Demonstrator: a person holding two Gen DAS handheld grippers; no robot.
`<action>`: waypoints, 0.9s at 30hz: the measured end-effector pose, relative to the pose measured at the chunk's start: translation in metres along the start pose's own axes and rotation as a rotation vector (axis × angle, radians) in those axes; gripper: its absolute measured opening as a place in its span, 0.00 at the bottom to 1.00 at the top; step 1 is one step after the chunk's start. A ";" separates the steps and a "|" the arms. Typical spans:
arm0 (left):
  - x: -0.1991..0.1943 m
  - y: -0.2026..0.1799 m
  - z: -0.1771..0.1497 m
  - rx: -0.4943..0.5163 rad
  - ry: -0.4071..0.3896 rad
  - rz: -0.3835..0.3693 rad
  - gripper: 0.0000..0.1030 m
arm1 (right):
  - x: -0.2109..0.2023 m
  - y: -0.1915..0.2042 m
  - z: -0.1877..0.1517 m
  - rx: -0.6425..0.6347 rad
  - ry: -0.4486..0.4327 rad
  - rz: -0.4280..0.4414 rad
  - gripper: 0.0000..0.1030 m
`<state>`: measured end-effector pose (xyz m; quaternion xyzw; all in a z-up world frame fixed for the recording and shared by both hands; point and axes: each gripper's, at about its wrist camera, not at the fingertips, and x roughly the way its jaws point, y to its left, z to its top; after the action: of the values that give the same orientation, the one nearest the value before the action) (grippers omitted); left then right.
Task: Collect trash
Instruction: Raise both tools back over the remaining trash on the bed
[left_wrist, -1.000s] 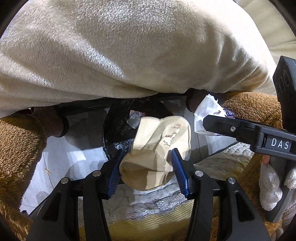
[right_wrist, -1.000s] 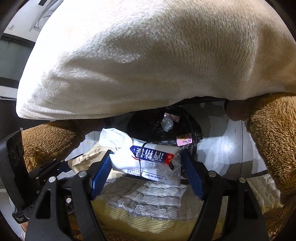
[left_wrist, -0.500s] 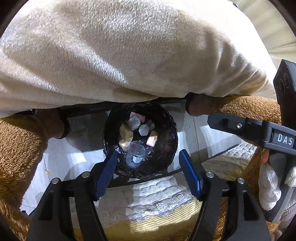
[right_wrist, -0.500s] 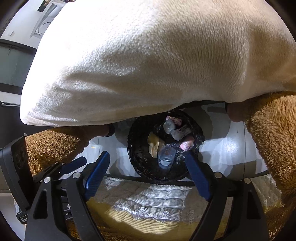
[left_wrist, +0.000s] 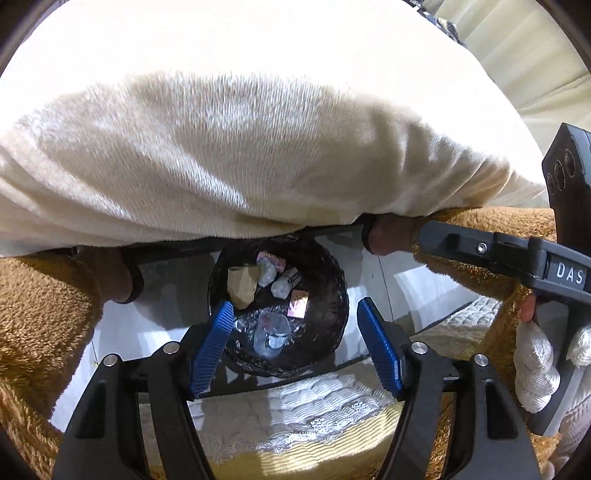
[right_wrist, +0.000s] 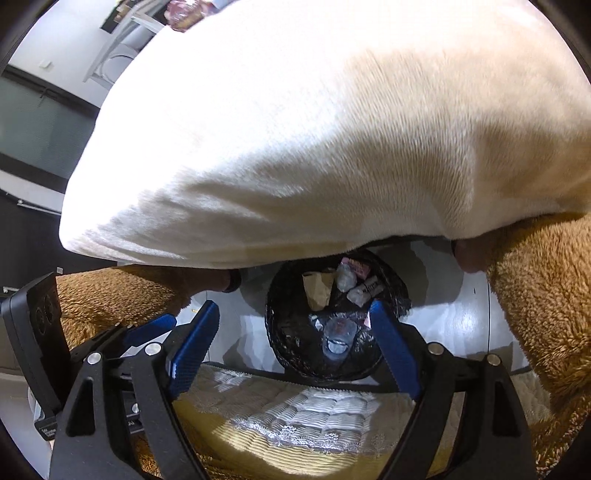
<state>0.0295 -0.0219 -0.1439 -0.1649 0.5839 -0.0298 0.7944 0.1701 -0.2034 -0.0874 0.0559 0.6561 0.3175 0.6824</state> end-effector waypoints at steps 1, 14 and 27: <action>-0.003 0.000 0.000 0.003 -0.013 -0.005 0.66 | -0.004 0.002 0.000 -0.015 -0.016 0.007 0.81; -0.072 -0.009 0.008 0.074 -0.274 -0.042 0.66 | -0.085 0.040 0.007 -0.249 -0.320 0.046 0.80; -0.144 0.005 0.075 0.108 -0.452 -0.013 0.66 | -0.116 0.061 0.103 -0.448 -0.422 -0.024 0.85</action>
<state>0.0537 0.0348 0.0061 -0.1285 0.3874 -0.0282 0.9125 0.2511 -0.1786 0.0559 -0.0390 0.4143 0.4274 0.8026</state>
